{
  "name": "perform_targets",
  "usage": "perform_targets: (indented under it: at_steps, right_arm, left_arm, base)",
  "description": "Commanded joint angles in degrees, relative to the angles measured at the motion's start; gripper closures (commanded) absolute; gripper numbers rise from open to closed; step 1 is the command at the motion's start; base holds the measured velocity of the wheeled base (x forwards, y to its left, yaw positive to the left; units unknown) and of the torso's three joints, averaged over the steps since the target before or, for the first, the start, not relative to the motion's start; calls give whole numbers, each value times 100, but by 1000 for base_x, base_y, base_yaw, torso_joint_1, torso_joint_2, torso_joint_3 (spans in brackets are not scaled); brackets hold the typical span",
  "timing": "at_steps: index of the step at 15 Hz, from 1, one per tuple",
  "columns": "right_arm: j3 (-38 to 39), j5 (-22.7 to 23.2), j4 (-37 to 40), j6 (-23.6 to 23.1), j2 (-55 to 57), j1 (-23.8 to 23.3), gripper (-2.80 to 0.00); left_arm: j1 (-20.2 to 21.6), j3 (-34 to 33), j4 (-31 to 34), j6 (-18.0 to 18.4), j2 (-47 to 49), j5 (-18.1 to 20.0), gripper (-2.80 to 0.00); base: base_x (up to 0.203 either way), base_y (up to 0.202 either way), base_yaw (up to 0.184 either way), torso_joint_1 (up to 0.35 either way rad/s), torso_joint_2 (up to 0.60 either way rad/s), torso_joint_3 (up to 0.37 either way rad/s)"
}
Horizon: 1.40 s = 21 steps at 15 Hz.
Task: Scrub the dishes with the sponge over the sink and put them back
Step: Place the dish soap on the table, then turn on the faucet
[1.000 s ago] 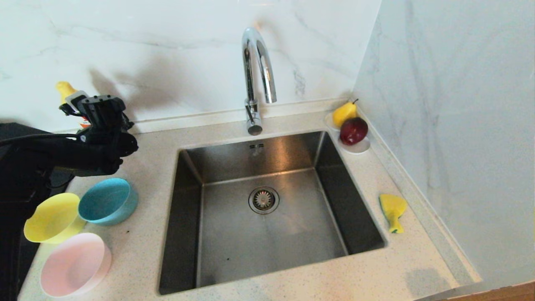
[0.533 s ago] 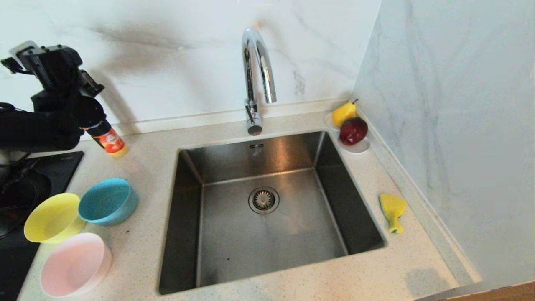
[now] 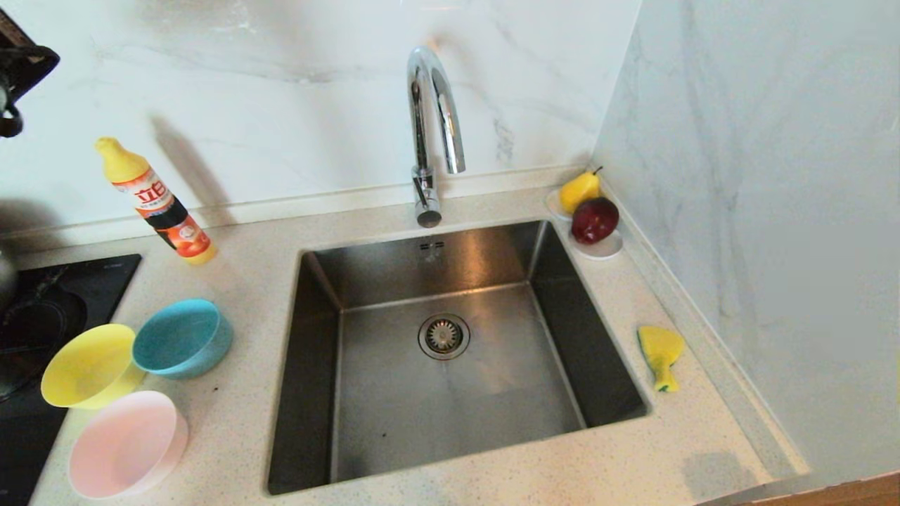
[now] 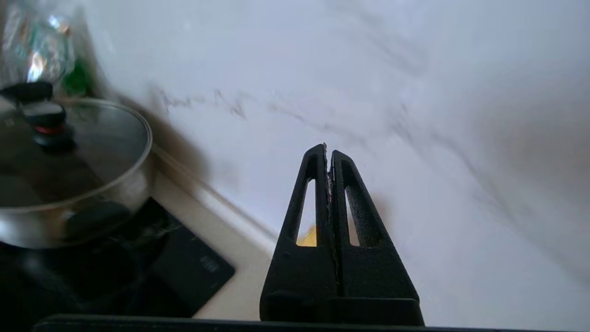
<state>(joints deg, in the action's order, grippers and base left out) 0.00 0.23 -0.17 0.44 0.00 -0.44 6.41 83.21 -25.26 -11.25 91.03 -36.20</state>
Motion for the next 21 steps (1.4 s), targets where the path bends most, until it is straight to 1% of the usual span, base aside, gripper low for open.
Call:
perform_targets:
  at_steps: [1, 3, 4, 5, 6, 8, 10, 11, 13, 15, 17, 18, 19, 21]
  right_arm:
    - [0, 3, 0, 0, 9, 0, 0]
    - [0, 3, 0, 0, 9, 0, 0]
    - [0, 3, 0, 0, 9, 0, 0]
    - [0, 3, 0, 0, 9, 0, 0]
    - [0, 3, 0, 0, 9, 0, 0]
    - [0, 3, 0, 0, 9, 0, 0]
    - [0, 3, 0, 0, 9, 0, 0]
    - [0, 3, 0, 0, 9, 0, 0]
    - [0, 3, 0, 0, 9, 0, 0]
    - [0, 3, 0, 0, 9, 0, 0]
    - [0, 3, 0, 0, 9, 0, 0]
    - [0, 3, 0, 0, 9, 0, 0]
    - [0, 3, 0, 0, 9, 0, 0]
    - [0, 3, 0, 0, 9, 0, 0]
  left_arm:
    - [1, -643, 758, 197, -1265, 1008, 0]
    - [-5, -1399, 1454, 442, -2097, 2219, 0]
    - [-9, -1907, 1682, 631, -2443, 2679, 0]
    - [-13, -2503, 1830, 853, -2808, 3011, 0]
    - [-16, -3101, 1909, 1052, -3186, 3210, 0]
    - [-23, -4312, 2002, 1501, -4232, 3660, 0]
    - [-32, -5453, 2055, 1817, -5302, 4023, 0]
    - [-35, -5914, 2077, 1918, -5830, 4135, 0]
    - [-51, -6580, 2166, 2019, -6799, 4267, 0]
    - [-79, -7184, 2210, 2036, -7471, 4297, 0]
    - [-105, -7713, 2120, 1589, -7505, 4063, 0]
    - [-235, -7838, 2126, 1498, -7561, 3952, 0]
    - [-352, -7984, 2147, 1481, -7782, 3843, 0]
    - [-449, -8340, 2238, 1491, -8259, 3716, 0]
  base:
    - [0, 0, 0, 0, 0, 0]
    - [0, 0, 0, 0, 0, 0]
    - [0, 0, 0, 0, 0, 0]
    - [0, 0, 0, 0, 0, 0]
    - [0, 0, 0, 0, 0, 0]
    - [0, 0, 0, 0, 0, 0]
    - [0, 0, 0, 0, 0, 0]
    - [0, 0, 0, 0, 0, 0]
    - [0, 0, 0, 0, 0, 0]
    - [0, 0, 0, 0, 0, 0]
    - [0, 0, 0, 0, 0, 0]
    - [0, 0, 0, 0, 0, 0]
    - [0, 0, 0, 0, 0, 0]
    - [0, 0, 0, 0, 0, 0]
